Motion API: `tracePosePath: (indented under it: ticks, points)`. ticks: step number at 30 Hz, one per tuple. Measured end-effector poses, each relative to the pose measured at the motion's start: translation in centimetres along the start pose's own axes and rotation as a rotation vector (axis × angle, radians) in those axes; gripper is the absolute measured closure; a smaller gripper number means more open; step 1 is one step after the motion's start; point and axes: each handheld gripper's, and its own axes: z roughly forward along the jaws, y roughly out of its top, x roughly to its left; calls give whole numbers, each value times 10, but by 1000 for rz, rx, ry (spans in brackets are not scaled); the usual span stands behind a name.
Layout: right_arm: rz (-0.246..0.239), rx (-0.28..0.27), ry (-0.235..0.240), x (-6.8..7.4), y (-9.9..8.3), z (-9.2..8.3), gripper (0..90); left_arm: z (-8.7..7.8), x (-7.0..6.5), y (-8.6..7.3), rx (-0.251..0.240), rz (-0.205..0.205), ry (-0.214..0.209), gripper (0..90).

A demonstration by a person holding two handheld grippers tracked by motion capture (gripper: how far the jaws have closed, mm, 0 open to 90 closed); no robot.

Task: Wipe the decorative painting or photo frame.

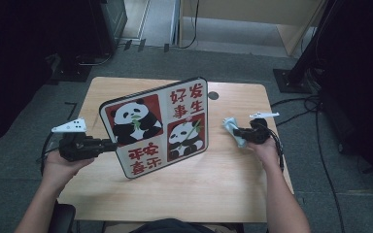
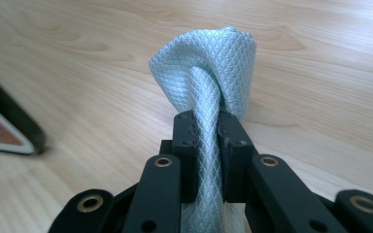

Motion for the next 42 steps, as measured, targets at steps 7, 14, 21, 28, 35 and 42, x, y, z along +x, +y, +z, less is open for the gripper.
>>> tracePosePath:
  ticks: [7, 14, 21, 28, 35, 42]
  points:
    - [39, 8, -63, -17, -5, -2, 802, 1, 0, 0, 8, 8, 4, 744]
    - [30, 1, -88, -22, -9, 2, 771, 3, 1, -1, 11, 7, -17, 689]
    - [35, 2, -99, -18, -8, 4, 624, 4, 2, -2, 12, 11, -40, 517]
    - [25, 3, -108, -14, -5, 5, 555, 3, 4, -6, -3, 40, -17, 435]
    - [43, -26, -111, -8, -4, -4, 530, 1, 6, -10, -2, 58, 2, 412]
    - [22, -36, -113, 2, -5, -14, 525, -9, 14, -16, -29, 47, 19, 400]
